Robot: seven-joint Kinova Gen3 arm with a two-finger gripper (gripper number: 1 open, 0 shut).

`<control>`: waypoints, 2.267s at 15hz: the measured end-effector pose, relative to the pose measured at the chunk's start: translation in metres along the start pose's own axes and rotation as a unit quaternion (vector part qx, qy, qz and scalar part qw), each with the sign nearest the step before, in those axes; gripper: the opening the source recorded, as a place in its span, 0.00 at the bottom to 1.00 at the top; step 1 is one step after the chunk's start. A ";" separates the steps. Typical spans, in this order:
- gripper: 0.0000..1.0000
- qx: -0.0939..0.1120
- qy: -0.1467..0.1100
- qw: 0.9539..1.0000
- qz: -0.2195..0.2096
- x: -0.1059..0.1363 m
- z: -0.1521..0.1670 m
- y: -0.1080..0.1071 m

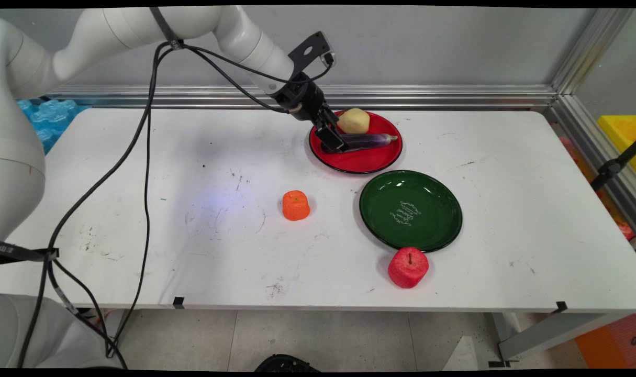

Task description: Pick up the eggplant from the red plate

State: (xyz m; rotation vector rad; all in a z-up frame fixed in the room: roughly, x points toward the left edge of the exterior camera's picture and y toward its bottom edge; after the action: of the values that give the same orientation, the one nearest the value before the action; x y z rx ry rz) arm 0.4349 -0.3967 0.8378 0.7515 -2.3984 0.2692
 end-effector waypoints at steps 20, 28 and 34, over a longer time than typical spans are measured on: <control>1.00 0.026 0.002 0.999 0.026 -0.029 0.060 -0.042; 1.00 0.026 0.013 0.999 0.034 -0.034 0.082 -0.052; 0.00 0.029 0.012 0.999 0.036 -0.038 0.090 -0.055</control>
State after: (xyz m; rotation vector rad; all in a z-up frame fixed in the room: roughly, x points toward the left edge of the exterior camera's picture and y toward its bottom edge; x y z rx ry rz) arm 0.4480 -0.4566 0.7437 0.6843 -2.4064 0.3756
